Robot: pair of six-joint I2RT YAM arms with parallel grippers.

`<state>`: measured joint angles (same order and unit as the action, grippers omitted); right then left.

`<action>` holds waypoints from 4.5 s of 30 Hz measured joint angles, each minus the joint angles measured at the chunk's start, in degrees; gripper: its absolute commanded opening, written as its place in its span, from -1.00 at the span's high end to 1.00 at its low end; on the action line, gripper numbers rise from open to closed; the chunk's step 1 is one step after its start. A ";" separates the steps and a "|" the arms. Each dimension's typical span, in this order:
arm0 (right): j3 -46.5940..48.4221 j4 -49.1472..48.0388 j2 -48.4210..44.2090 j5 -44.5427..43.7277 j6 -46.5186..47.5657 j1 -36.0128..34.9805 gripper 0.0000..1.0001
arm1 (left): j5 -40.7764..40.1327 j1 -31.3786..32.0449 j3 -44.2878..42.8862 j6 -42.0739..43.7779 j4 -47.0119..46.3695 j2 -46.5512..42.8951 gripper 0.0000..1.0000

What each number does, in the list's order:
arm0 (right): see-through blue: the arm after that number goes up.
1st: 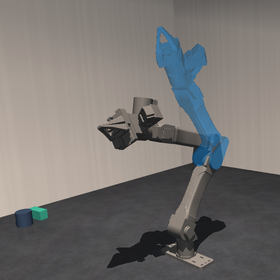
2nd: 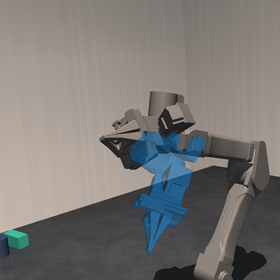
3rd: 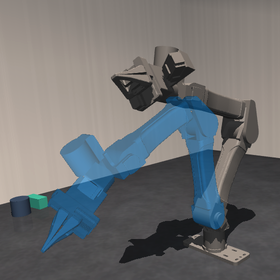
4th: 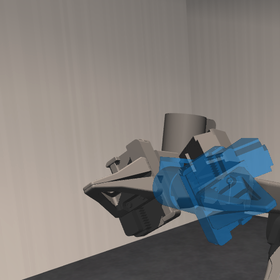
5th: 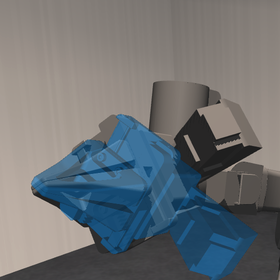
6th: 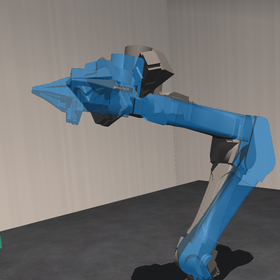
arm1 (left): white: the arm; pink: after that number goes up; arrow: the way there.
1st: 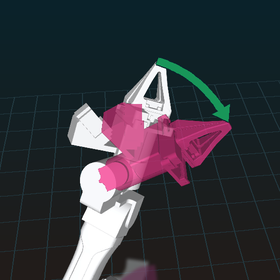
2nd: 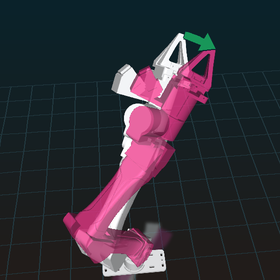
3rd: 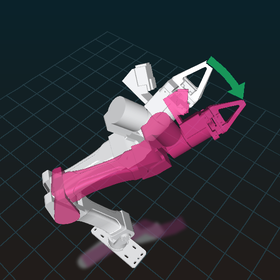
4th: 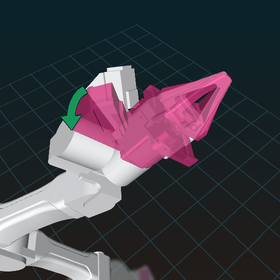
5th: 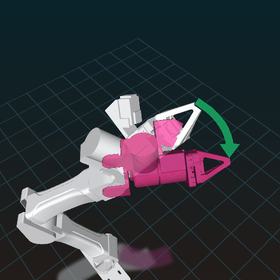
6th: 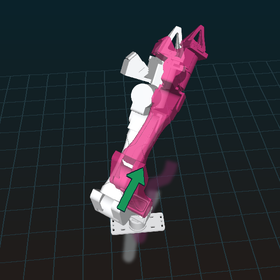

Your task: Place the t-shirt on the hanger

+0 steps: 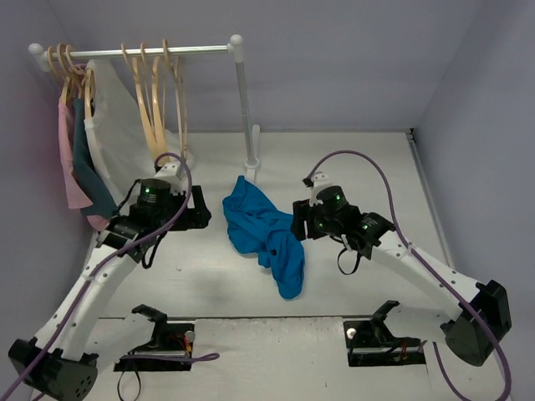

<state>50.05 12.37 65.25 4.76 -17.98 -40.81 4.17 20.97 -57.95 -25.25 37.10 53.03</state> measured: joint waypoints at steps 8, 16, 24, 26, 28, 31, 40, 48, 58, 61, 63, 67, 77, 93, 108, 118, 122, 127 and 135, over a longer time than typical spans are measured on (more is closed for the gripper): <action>1.13 -2.73 8.67 0.43 2.40 7.80 -0.04 | -0.12 7.75 -2.37 -6.32 -6.22 18.29 -0.54; 1.11 -4.61 10.91 7.05 6.48 7.80 -0.02 | -0.06 20.38 -0.35 -10.07 -11.73 19.72 -0.41; 1.12 -7.07 11.93 13.51 12.07 7.78 -0.14 | -0.21 25.23 11.12 -13.35 -15.08 11.85 -0.41; 1.41 -7.25 13.28 14.18 13.34 7.78 -0.14 | -0.52 26.06 12.49 -14.35 -15.65 11.29 -0.41; 2.22 -7.46 15.35 15.01 14.49 7.78 -0.15 | -0.91 27.29 13.54 -15.31 -16.72 10.91 -0.41; 2.96 -7.70 17.85 16.08 15.47 7.74 -0.13 | -1.34 29.64 14.40 -16.70 -18.32 10.98 -0.41; 4.28 -8.67 21.15 16.74 18.30 7.73 0.29 | -2.38 35.24 15.42 -20.55 -23.88 14.54 -0.41; 5.83 -9.59 21.55 16.71 18.20 7.73 0.95 | -2.65 36.92 16.56 -23.01 -27.38 19.49 -0.41; 6.33 -12.09 21.55 14.51 15.31 7.73 1.00 | -2.13 38.04 16.13 -25.27 -30.92 28.06 -0.41; 6.33 -12.27 21.55 13.30 14.33 7.73 1.00 | -1.51 38.85 14.78 -25.81 -31.11 31.01 -0.41; 6.33 -12.37 21.55 12.72 13.69 7.73 1.00 | -1.02 39.11 13.81 -26.26 -31.65 33.05 -0.38; 6.33 -12.86 21.55 12.10 13.00 7.73 1.00 | -0.59 39.30 11.80 -27.17 -33.09 35.97 -0.22; 6.02 -14.65 21.15 11.19 11.74 7.73 1.00 | -1.63 39.30 10.66 -28.82 -35.17 37.98 0.70; 10.26 -7.18 10.68 3.40 12.94 8.21 1.00 | -13.90 36.30 -1.92 -15.92 -8.47 17.11 1.00; 51.06 1.39 8.02 -1.93 21.01 8.15 1.00 | -22.28 26.62 -60.85 16.37 6.82 22.59 1.00; 75.62 2.56 17.25 -0.17 25.66 8.15 1.00 | -23.14 26.51 -90.13 32.54 8.56 35.56 1.00; 76.88 2.52 17.60 1.48 26.00 8.13 1.00 | -20.89 26.53 -88.96 34.54 7.98 33.05 1.00; 65.44 0.49 12.89 1.67 25.02 7.95 1.00 | -21.33 26.51 -72.19 32.63 3.79 24.01 1.00; 22.20 -1.48 2.94 -2.98 16.78 7.13 1.00 | -26.78 25.79 -18.86 14.22 -6.35 8.74 1.00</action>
<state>72.25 10.89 68.19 1.78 -1.20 -33.69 -22.61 46.76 -76.81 -11.02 30.75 61.77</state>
